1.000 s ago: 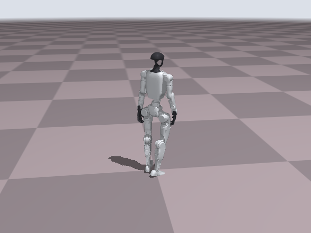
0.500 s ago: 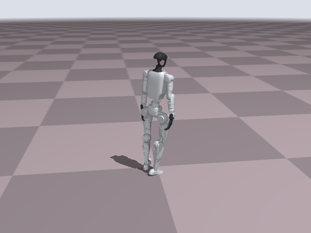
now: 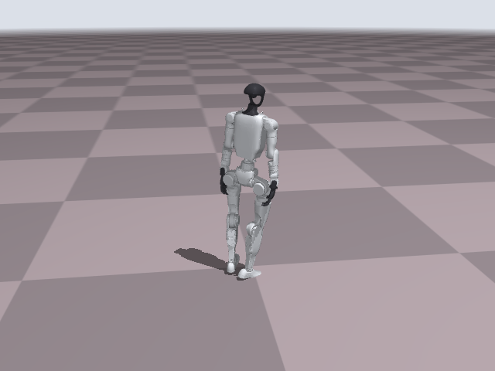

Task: In place motions

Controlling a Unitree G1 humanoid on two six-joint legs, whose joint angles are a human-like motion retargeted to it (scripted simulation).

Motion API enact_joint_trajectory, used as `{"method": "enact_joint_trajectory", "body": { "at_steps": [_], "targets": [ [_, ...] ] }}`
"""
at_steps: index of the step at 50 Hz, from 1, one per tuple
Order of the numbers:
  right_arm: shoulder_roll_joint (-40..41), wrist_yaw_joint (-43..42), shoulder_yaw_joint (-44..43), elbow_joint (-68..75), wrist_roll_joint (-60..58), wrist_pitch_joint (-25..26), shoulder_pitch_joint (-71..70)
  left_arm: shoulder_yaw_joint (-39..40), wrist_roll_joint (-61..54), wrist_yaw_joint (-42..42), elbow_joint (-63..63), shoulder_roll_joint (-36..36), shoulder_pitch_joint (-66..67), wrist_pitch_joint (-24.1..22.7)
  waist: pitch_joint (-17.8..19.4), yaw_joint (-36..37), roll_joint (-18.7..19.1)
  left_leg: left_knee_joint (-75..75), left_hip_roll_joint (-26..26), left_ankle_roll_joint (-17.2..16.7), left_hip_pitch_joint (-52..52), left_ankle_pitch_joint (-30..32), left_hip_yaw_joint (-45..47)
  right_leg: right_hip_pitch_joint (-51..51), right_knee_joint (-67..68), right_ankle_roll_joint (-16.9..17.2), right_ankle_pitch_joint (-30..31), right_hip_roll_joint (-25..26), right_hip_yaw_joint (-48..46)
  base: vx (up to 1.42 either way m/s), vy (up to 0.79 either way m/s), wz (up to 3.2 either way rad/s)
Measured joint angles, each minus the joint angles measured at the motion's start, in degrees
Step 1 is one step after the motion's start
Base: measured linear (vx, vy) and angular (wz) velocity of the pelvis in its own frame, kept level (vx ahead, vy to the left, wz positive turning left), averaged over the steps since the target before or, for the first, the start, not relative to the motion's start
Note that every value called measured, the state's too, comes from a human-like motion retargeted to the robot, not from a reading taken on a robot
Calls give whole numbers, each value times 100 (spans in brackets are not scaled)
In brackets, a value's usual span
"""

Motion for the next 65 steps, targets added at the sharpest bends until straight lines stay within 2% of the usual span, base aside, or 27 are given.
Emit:
{"method": "enact_joint_trajectory", "body": {
  "at_steps": [8, 13, 23, 27, 30, 32, 35, 38, 42, 45, 47, 49, 50, 51, 53, 55, 58, 61, 65],
  "targets": [
    [21, -5, 88, 92, -165, 0, 44, 51, -2, -124, -15, 0, -60, 0, -8, 165, -15, -367, -71, 103, 342, -59, 34, 62, 47, -68, 63, 71, 152, 15, 4, -21],
    [66, -346, 171, 94, -161, -125, 10, 129, 8, -116, 55, 21, -93, 34, -82, 128, 9, -516, -44, 83, 448, -66, 160, 0, 69, -98, 110, 135, 328, 7, 2, -31],
    [198, -861, 438, 296, 651, -128, -267, 253, 203, -189, -234, 185, 171, -4, -107, 107, -3, -288, 101, 28, 486, -301, 327, -61, 109, -179, 119, 212, 613, 0, -3, -26],
    [361, -892, 943, 365, 1083, -141, -679, 435, 56, 39, -140, 171, 444, -26, -17, 155, -100, 712, 253, 66, 109, -348, 400, -51, 122, -197, 119, 104, 762, -7, -3, -29],
    [588, -831, 1360, 136, 1289, -149, -1116, 655, -184, 86, 54, 117, 620, -122, 116, 164, -234, 2530, 645, 2, -781, 372, 400, -30, 31, -136, 183, -99, 790, -16, -5, 4],
    [761, -604, 1487, -273, 1313, -187, -1401, 786, -286, -3, 205, 114, 685, -91, 212, 152, -206, 3743, 811, 209, -1580, 808, 27, -28, -70, -119, 243, -98, 671, -21, -8, 43],
    [949, -121, 1613, -1002, 1275, -330, -1703, 887, -440, -133, 507, 151, 808, -7, 248, 323, -186, 4842, 1084, 341, -2353, 613, 17, -109, -109, -149, 302, -63, 639, -7, -9, 12],
    [1088, -22, 1707, -1643, 1147, -525, -1911, 1011, -600, -93, 738, 227, 909, 4, 323, 415, -267, 5123, 1296, 449, -2500, 283, 304, -149, -20, -201, 276, -114, 647, 0, -5, -1],
    [1048, -191, 1911, -2027, 628, -907, -2061, 1024, -782, 134, 809, 293, 896, 13, 321, 321, -270, 4403, 931, 228, -2158, 253, 130, -47, 2, -188, 179, -139, 574, 6, 2, 14],
    [873, -346, 1901, -1983, -92, -987, -1773, 882, -844, 364, 809, 339, 747, 133, 153, 270, -260, 3075, 506, 56, -1409, 462, 20, 49, 81, -152, 15, -121, 468, 32, 3, 28],
    [721, -288, 1763, -1808, -519, -990, -1351, 557, -967, 429, 809, 359, 523, 40, 63, 336, -260, 1957, 243, -40, -750, 292, 34, 79, 300, -160, -166, -76, 429, 40, -1, 10],
    [560, -207, 1535, -1476, -817, -906, -916, 163, -1017, 570, 809, 321, 176, -232, 63, 293, -188, 937, 101, 64, -104, -241, 134, 49, 753, -191, -363, 4, 304, 35, 2, 41],
    [473, -172, 1376, -1258, -936, -836, -717, -24, -997, 676, 809, 261, -47, -388, 84, 187, -119, 457, 93, 184, 183, -340, 215, 6, 1064, -197, -447, 45, 168, 24, 6, 90],
    [370, -178, 1226, -972, -934, -717, -552, -165, -944, 715, 690, 172, -267, -443, 100, 23, -12, 166, 108, 242, 291, -250, 97, -155, 1520, -240, -199, 105, 10, 13, 7, 86],
    [144, -236, 898, -336, -750, -451, -365, -395, -866, 565, 384, 38, -796, -463, 214, -60, 175, -106, 228, 249, 291, -119, -3, -769, 2773, -207, 560, 67, -4, -8, 8, 22],
    [-118, -338, 495, 330, -388, -218, -252, -537, -807, 199, -42, -66, -1307, -431, 364, -163, 279, -157, 276, 298, 222, -93, -100, -1584, 4127, -253, 1171, -202, 42, -16, 10, 14],
    [-451, -517, -28, 1187, 137, 106, -25, -663, -876, -478, -612, -82, -2006, -346, 581, -300, 280, -205, 192, 447, 206, -31, -182, -2385, 5547, -440, 849, -454, 171, -6, 6, 25],
    [-637, -750, -464, 1265, 675, 528, 560, -741, -806, -545, -1034, -172, -2370, -402, 568, -415, 308, -242, 188, 517, 184, 17, -313, -2834, 6185, -478, 588, -495, 234, 7, 1, 36],
    [-686, -1392, -797, 1265, 1487, 315, 1084, -999, -878, -269, -1277, -194, -2411, -654, 406, -319, 308, -361, 173, 512, 256, 42, -336, -2724, 5926, -435, 497, -452, 235, 14, -6, -13]
  ]
}}
